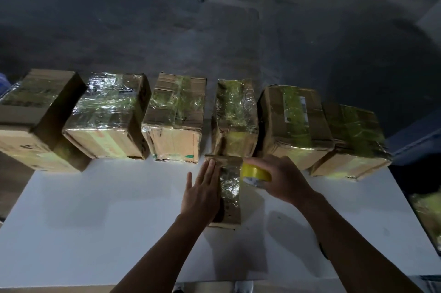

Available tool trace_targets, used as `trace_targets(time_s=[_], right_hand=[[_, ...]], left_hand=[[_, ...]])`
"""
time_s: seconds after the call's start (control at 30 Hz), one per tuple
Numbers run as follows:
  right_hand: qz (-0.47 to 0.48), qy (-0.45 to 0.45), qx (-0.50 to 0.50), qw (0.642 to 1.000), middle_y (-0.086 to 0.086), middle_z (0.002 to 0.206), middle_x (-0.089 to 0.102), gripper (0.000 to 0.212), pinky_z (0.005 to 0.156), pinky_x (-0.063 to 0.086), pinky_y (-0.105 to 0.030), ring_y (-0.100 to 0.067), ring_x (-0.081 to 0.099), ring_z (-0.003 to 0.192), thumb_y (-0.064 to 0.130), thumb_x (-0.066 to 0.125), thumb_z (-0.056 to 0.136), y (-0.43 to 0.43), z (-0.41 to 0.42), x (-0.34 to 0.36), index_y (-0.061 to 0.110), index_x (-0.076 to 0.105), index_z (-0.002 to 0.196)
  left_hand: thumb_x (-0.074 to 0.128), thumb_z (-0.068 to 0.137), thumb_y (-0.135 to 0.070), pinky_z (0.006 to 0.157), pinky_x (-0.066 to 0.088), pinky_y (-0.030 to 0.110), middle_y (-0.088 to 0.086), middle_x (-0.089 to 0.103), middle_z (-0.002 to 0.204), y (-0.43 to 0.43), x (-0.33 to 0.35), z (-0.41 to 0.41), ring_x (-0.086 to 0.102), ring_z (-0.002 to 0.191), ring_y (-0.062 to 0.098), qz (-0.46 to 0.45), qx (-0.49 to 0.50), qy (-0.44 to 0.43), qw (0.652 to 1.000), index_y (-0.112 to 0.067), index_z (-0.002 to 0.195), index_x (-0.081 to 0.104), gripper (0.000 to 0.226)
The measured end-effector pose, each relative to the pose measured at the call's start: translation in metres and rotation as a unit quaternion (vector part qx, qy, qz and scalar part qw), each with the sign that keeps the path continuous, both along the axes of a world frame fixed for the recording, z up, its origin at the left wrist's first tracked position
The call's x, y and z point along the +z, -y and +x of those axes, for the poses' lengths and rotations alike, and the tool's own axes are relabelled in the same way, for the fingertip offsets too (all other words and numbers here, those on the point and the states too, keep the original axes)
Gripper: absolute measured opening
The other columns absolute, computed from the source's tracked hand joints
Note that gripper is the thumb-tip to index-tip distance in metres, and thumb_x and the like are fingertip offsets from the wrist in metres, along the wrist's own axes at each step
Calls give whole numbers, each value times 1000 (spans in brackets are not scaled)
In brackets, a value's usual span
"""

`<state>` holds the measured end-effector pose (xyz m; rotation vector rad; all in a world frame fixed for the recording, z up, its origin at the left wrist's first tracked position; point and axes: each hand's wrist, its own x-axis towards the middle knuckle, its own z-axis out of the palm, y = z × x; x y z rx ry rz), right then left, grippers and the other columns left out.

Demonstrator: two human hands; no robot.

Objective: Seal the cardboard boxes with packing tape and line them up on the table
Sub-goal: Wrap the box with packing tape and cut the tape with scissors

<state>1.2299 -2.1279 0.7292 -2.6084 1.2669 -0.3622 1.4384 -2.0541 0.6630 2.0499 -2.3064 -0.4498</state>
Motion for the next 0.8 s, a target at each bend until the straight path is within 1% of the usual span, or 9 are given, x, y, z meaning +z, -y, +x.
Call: trace_targets(time_s=[0.13,0.2,0.3,0.33,0.4,0.5,0.57,0.7,0.8], right_hand=[[54,-45,-46,996,-6,106,63,58,74,33,-28,-29,60,90,26,72,80,-10,-12,-9,32,53,134],[69,-67,-50,994,-5,112,59,60,75,28,-27,-28,55,97,24,68,84,-10,-7,-8,35,46,138],[61,-69,-51,994,-8,110,60,59,76,30,-29,-32,56,95,19,66,84,-8,-8,-6,32,48,138],[55,-58,-51,995,-9,105,61,58,75,32,-30,-33,58,91,17,67,82,-8,-9,-8,29,51,136],[62,-48,-46,996,-10,96,63,55,72,40,-33,-33,59,80,20,65,78,-9,-10,-15,27,56,132],[59,-36,-52,996,-10,90,62,57,67,39,-32,-32,58,73,32,53,74,-10,-11,-19,24,58,130],[35,-31,-47,998,-10,86,62,57,65,34,-29,-31,58,69,35,54,72,-9,-15,-20,24,59,128],[32,-35,-26,999,-5,82,63,56,63,35,-28,-26,58,64,49,45,76,-6,-21,-26,24,60,125],[23,-67,-16,997,1,89,64,50,64,44,-31,-23,64,73,46,67,77,0,-37,-49,33,52,122]], left_hand=[[32,101,-24,120,5,52,6,-24,155,4,-1,-2,-24,143,25,9,-17,27,999,-10,152,-11,68],[42,99,-19,118,9,52,12,-15,158,3,2,-4,-17,144,29,-16,-31,22,999,-8,153,-2,71],[70,73,-3,105,40,47,19,43,146,0,-1,-11,41,135,34,-99,-83,-40,991,-3,139,46,70],[69,72,-3,104,42,45,17,49,142,-2,-5,-15,48,131,33,-112,-84,-75,987,-4,137,49,67],[50,89,-19,111,35,49,16,37,151,-6,-7,-25,37,139,33,-82,-62,-115,988,-7,145,36,59],[18,97,-50,119,9,53,13,0,161,-7,-2,-40,0,149,31,2,-25,-53,998,-17,154,5,67],[22,98,-55,119,0,53,13,-12,160,-8,3,-46,-12,148,30,31,-26,-23,999,-19,153,-8,72],[29,97,-50,119,-1,54,15,-8,161,-10,5,-47,-10,148,32,31,-16,-6,999,-18,153,-7,74],[29,96,-50,118,1,55,16,-7,161,-10,4,-49,-8,148,32,33,-16,4,999,-19,153,-6,74]])
